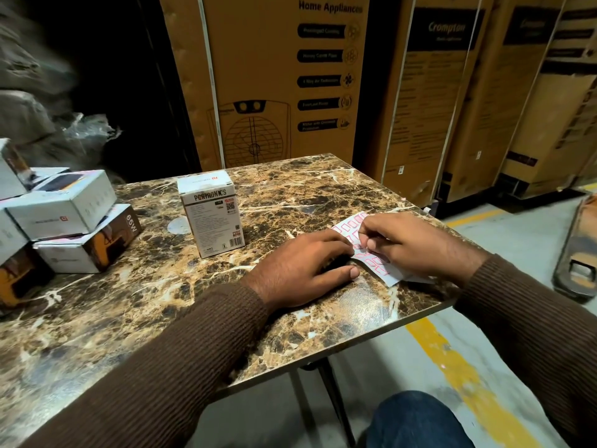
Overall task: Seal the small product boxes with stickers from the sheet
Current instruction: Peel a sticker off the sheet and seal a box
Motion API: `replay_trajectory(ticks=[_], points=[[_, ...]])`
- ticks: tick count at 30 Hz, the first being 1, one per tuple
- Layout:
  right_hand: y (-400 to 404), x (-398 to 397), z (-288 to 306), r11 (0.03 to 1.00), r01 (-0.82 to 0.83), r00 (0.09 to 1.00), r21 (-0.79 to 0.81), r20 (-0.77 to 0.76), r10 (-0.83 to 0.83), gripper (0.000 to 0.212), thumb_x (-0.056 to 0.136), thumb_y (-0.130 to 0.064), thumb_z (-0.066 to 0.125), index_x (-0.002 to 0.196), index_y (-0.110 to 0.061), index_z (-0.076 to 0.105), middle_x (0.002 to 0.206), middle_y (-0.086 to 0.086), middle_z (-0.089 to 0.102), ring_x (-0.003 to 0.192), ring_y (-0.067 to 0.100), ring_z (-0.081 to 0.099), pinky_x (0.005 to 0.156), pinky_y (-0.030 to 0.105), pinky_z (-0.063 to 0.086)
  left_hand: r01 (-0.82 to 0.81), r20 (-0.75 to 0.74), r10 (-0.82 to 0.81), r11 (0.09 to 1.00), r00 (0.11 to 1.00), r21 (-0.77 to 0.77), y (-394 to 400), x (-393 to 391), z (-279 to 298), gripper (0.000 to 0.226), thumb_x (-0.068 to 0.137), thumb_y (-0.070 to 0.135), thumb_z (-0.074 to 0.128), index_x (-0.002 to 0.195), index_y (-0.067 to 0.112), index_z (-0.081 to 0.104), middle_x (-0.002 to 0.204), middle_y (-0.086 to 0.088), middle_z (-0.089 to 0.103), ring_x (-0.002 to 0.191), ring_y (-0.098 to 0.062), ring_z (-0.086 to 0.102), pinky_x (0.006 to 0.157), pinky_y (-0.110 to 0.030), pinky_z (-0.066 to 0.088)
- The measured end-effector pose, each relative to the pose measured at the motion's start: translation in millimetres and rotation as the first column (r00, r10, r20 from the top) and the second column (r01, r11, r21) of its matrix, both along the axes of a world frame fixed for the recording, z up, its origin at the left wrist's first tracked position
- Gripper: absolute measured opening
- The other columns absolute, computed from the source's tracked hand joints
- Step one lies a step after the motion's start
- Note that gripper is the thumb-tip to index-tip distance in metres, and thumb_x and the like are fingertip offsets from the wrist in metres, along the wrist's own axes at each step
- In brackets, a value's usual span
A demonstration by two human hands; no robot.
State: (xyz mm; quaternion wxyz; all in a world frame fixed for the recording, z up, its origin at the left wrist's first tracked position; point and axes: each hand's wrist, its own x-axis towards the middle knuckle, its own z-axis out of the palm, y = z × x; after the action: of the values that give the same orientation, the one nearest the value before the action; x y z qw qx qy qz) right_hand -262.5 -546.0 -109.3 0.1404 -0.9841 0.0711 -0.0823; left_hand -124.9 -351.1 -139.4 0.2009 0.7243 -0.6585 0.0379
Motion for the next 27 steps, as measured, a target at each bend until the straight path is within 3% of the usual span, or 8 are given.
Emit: replay_trajectory(ticks=[7, 10, 14, 18, 20, 24, 27], points=[[0.8, -4.9, 5.6, 0.998, 0.026, 1.000, 0.061, 0.013, -0.027, 0.020, 0.106, -0.013, 0.052, 0.091, -0.026, 0.055, 0.084, -0.007, 0.066, 0.080, 0.011, 0.060, 0.065, 0.029, 0.042, 0.005, 0.006, -0.005, 1.000, 1.000, -0.002, 0.8, -0.6, 0.9, 0.054, 0.106, 0.059, 0.049, 0.138, 0.019, 0.064, 0.137, 0.006, 0.062, 0.120, -0.006, 0.058, 0.100, -0.038, 0.056], [-1.7, -6.4, 6.8, 0.995, 0.022, 0.999, 0.102, 0.025, -0.025, 0.018, 0.107, -0.017, 0.052, 0.093, -0.028, 0.055, 0.087, -0.007, 0.069, 0.083, 0.014, 0.062, 0.068, 0.034, 0.047, 0.007, 0.010, -0.007, 1.000, 1.000, -0.007, 0.6, -1.1, 1.5, 0.053, 0.106, 0.058, 0.050, 0.138, 0.018, 0.064, 0.137, 0.005, 0.062, 0.120, -0.007, 0.058, 0.100, -0.039, 0.056], [-3.5, -7.2, 0.7, 0.997, 0.014, 0.997, 0.081, 0.069, -0.019, 0.017, 0.105, -0.017, 0.058, 0.093, -0.030, 0.059, 0.088, -0.012, 0.066, 0.083, 0.009, 0.059, 0.067, 0.031, 0.041, 0.004, 0.009, -0.004, 1.000, 1.000, -0.006, 0.8, -1.7, 1.4, 0.054, 0.106, 0.058, 0.050, 0.139, 0.018, 0.064, 0.139, 0.005, 0.061, 0.121, -0.007, 0.058, 0.100, -0.039, 0.056], [-6.7, -8.0, -4.8, 0.986, 0.028, 0.987, 0.165, 0.153, -0.054, 0.016, 0.104, -0.015, 0.060, 0.095, -0.027, 0.063, 0.097, -0.011, 0.066, 0.090, 0.009, 0.063, 0.075, 0.032, 0.049, -0.004, -0.005, 0.004, 1.000, 1.000, -0.012, 1.9, -3.2, 3.0, 0.052, 0.106, 0.056, 0.051, 0.138, 0.017, 0.063, 0.141, 0.005, 0.058, 0.123, -0.008, 0.057, 0.101, -0.039, 0.056], [-7.1, -7.3, -5.0, 0.985, 0.034, 0.984, 0.168, 0.169, -0.063, 0.016, 0.105, -0.014, 0.060, 0.095, -0.026, 0.063, 0.099, -0.010, 0.066, 0.092, 0.009, 0.063, 0.075, 0.030, 0.047, -0.001, -0.015, 0.001, 1.000, 1.000, -0.020, 2.8, -3.8, 4.1, 0.050, 0.106, 0.054, 0.052, 0.137, 0.016, 0.063, 0.139, 0.004, 0.058, 0.121, -0.008, 0.057, 0.100, -0.038, 0.056], [-5.6, -5.4, -3.4, 0.986, 0.062, 0.978, 0.152, 0.189, -0.091, 0.017, 0.104, -0.015, 0.061, 0.093, -0.028, 0.063, 0.097, -0.010, 0.065, 0.092, 0.011, 0.060, 0.075, 0.033, 0.043, -0.035, -0.027, 0.033, 0.996, 0.999, -0.086, 3.4, -4.3, 4.9, 0.046, 0.107, 0.048, 0.052, 0.137, 0.014, 0.063, 0.132, 0.002, 0.062, 0.117, -0.009, 0.057, 0.100, -0.035, 0.054], [-1.4, -4.5, 0.0, 0.971, 0.103, 0.967, 0.216, 0.209, -0.149, 0.016, 0.103, -0.014, 0.061, 0.092, -0.025, 0.066, 0.094, -0.007, 0.069, 0.091, 0.015, 0.063, 0.076, 0.040, 0.052, -0.075, -0.037, 0.070, 0.984, 0.997, -0.164, 3.6, -1.7, 4.9, 0.038, 0.109, 0.041, 0.054, 0.133, 0.014, 0.066, 0.131, 0.002, 0.065, 0.120, -0.009, 0.056, 0.105, -0.037, 0.051]])
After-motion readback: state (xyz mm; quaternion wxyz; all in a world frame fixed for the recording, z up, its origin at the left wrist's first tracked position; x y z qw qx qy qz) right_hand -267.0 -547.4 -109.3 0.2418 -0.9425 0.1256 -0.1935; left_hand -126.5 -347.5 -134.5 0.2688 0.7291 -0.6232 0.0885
